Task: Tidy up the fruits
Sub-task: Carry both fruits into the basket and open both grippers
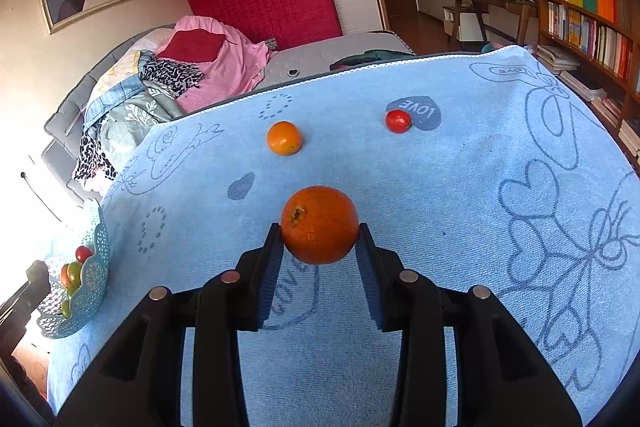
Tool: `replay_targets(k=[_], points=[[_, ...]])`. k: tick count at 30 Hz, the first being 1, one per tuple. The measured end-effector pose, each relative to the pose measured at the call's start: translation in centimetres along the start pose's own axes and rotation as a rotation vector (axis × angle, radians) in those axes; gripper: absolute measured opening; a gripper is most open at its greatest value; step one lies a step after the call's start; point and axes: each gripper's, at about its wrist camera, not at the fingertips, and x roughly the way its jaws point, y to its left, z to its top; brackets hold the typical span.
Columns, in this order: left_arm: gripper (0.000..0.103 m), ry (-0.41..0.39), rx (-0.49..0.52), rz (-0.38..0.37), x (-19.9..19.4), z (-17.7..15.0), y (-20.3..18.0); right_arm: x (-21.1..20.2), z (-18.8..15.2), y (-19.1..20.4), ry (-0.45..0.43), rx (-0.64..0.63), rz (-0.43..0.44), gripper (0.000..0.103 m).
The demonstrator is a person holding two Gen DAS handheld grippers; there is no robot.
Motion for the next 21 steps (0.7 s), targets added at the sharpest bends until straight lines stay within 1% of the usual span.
replay_targets(k=[2, 3, 4, 5, 6, 9, 10, 12, 15, 21], points=[[0.043, 0.000, -0.011, 0.004, -0.3, -0.1, 0.9, -0.3, -0.1, 0.9, -0.001, -0.013, 0.011, 0.038], [0.045, -0.005, -0.016, 0.006, -0.5, -0.1, 1.3, -0.4, -0.1, 1.4, -0.001, -0.020, 0.015, 0.038], [0.057, -0.011, -0.020, 0.011, -0.7, -0.1, 1.6, -0.5, -0.1, 1.8, -0.001, -0.027, 0.019, 0.038], [0.066, -0.018, -0.025, 0.016, -1.0, -0.1, 2.1, -0.6, -0.1, 2.3, -0.002, -0.032, 0.023, 0.038], [0.081, -0.029, -0.034, 0.023, -1.3, -0.1, 2.5, -0.7, 0.0, 2.8, -0.002, -0.038, 0.028, 0.038], [0.084, -0.041, -0.059, 0.039, -2.1, 0.1, 3.8, -1.2, 0.1, 4.1, -0.007, -0.058, 0.044, 0.038], [0.088, -0.044, -0.067, 0.052, -2.3, 0.2, 4.2, -1.4, 0.1, 4.7, -0.009, -0.065, 0.051, 0.038], [0.090, -0.061, -0.082, 0.087, -2.6, 0.2, 5.2, -1.6, 0.2, 5.7, -0.014, -0.081, 0.065, 0.038], [0.090, -0.075, -0.103, 0.129, -3.1, 0.1, 6.8, -2.0, 0.2, 7.6, -0.016, -0.111, 0.091, 0.038], [0.091, -0.089, -0.145, 0.165, -4.1, -0.3, 9.6, -2.1, -0.5, 12.3, -0.002, -0.180, 0.156, 0.038]])
